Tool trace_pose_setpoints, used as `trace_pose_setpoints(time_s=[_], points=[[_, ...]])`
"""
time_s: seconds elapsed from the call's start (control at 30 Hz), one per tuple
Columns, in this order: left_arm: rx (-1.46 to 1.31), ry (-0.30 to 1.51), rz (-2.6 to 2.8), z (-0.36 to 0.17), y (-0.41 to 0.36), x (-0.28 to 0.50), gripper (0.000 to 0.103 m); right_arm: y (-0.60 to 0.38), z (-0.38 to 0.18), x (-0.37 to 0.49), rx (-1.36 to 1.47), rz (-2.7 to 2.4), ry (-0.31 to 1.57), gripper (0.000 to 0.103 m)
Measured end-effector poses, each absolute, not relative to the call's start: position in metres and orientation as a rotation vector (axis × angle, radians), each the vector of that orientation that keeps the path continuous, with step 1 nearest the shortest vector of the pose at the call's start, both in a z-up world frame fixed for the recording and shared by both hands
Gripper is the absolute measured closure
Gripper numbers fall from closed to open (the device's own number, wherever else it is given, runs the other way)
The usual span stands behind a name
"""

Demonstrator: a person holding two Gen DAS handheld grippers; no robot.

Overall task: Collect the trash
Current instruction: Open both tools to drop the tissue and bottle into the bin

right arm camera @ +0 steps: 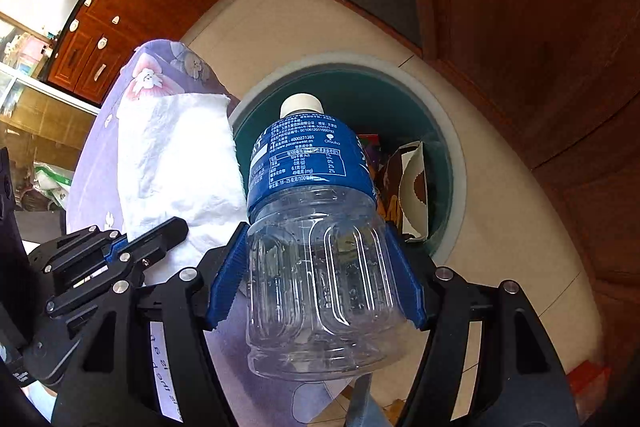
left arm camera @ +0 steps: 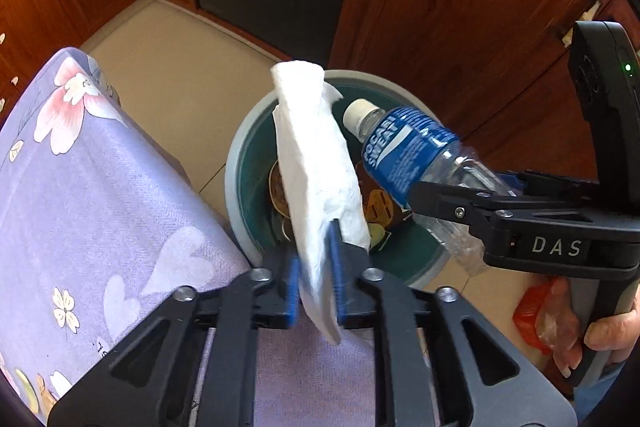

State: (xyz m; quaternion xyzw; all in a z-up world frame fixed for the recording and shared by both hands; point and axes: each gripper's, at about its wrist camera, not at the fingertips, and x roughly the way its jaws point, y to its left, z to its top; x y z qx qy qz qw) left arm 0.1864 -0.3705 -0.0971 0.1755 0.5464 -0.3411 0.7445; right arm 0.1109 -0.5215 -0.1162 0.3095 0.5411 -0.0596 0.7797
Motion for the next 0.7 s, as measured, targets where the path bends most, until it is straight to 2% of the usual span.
trace_pose_setpoints(time_s=[0.07,0.1,0.37,0.7], points=[[0.378,1.163,-0.723,-0.094,-0.366,0.187,0.039,-0.525,-0.115,0.113,0.693,-0.138,1.163,0.022],[0.376,1.147,-0.715,-0.091,-0.364,0.187,0.036,-0.526,-0.114,0.113,0.694,-0.146,1.160,0.021],[0.344,1.137,-0.712,-0.084,-0.349,0.183,0.025,-0.517,-0.103,0.113,0.643,-0.180,1.171,0.018],[0.347,1.125,-0.723,-0.080,-0.347,0.181,0.018,-0.507,-0.104,0.114,0.611,-0.171,1.194,0.018]])
